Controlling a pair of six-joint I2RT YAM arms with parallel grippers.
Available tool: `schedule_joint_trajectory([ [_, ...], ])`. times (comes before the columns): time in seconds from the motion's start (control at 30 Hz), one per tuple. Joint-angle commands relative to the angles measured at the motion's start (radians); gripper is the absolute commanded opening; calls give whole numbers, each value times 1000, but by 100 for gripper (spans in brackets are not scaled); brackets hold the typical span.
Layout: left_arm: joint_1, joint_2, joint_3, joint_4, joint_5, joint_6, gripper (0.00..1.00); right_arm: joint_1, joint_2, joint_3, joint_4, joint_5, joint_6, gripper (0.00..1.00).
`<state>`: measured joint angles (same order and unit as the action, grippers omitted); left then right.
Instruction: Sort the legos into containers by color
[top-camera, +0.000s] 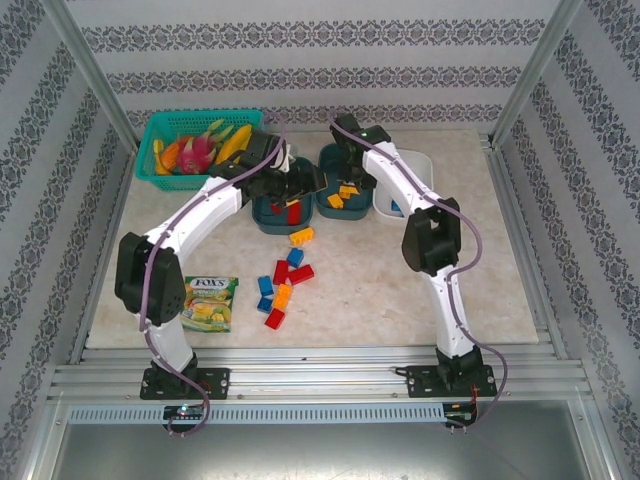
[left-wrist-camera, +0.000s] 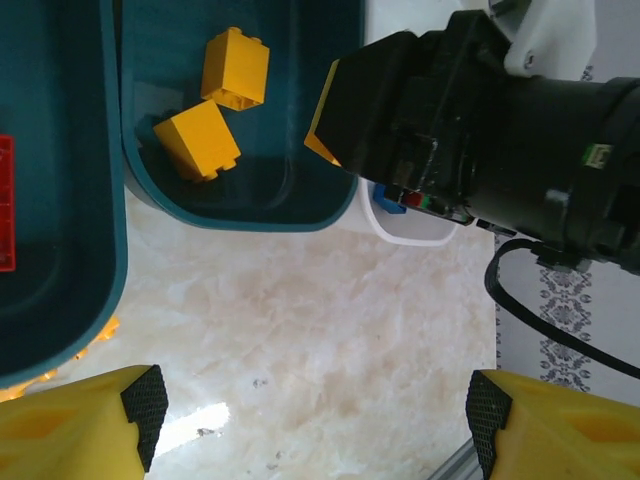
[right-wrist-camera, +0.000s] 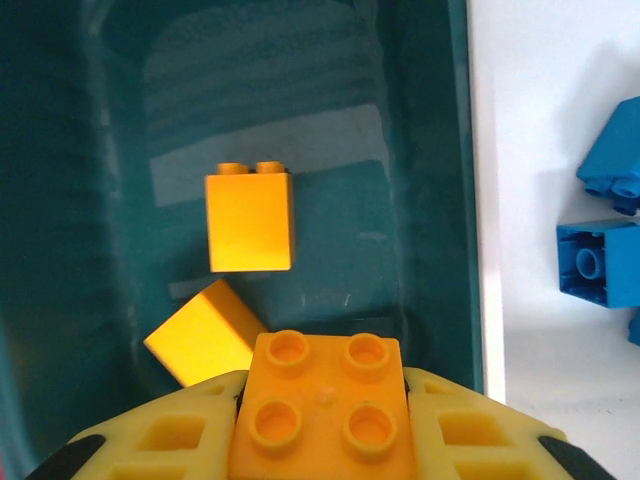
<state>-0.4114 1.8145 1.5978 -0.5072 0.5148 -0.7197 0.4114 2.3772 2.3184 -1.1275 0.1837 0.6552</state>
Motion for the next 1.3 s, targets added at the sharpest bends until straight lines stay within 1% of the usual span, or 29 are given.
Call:
schedule_joint_trajectory([
  [0.0, 11, 37, 50, 7, 6, -12, 81, -22, 59, 59, -73, 12, 14, 27],
  [0.17, 11, 82, 72, 14, 14, -15, 81, -29, 134, 96, -72, -17, 30, 27],
  [0.23, 11, 90, 78, 15, 17, -16, 80, -29, 151, 110, -72, -26, 31, 29],
  [0.4, 11, 89, 75, -2, 23, -3, 81, -29, 164, 117, -75, -30, 35, 44],
  [0.5, 11, 72, 60, -15, 18, 2, 81, -29, 160, 120, -74, -42, 39, 51],
  [0.63, 10, 37, 28, -36, -3, 8, 80, -22, 132, 142, -68, -47, 43, 58],
  [0.73, 7, -1, -5, -89, -58, 6, 80, -17, 88, 163, -57, -61, 49, 60],
  [0.77, 6, -14, -17, -122, -94, -3, 80, -12, 64, 167, -51, -66, 48, 60],
  [0.87, -6, -33, -65, -206, -188, -47, 83, 14, -41, 147, -26, -65, 21, 66],
  [0.93, -30, -28, -98, -220, -223, -62, 83, 35, -152, 55, 26, -63, -9, 72],
  [0.97, -44, -27, -117, -209, -237, -68, 84, 47, -235, -51, 95, -76, -32, 74],
  [1.07, -110, -12, -145, -197, -337, -91, 87, 84, -505, -490, 385, -140, -97, 80],
  [1.1, -129, -1, -149, -196, -365, -110, 91, 95, -601, -644, 487, -166, -112, 82],
  [1.2, -171, 34, -161, -185, -448, -191, 94, 106, -835, -1009, 698, -267, -121, 85],
  [1.27, -193, 56, -156, -178, -503, -238, 95, 105, -958, -1199, 793, -340, -104, 85],
])
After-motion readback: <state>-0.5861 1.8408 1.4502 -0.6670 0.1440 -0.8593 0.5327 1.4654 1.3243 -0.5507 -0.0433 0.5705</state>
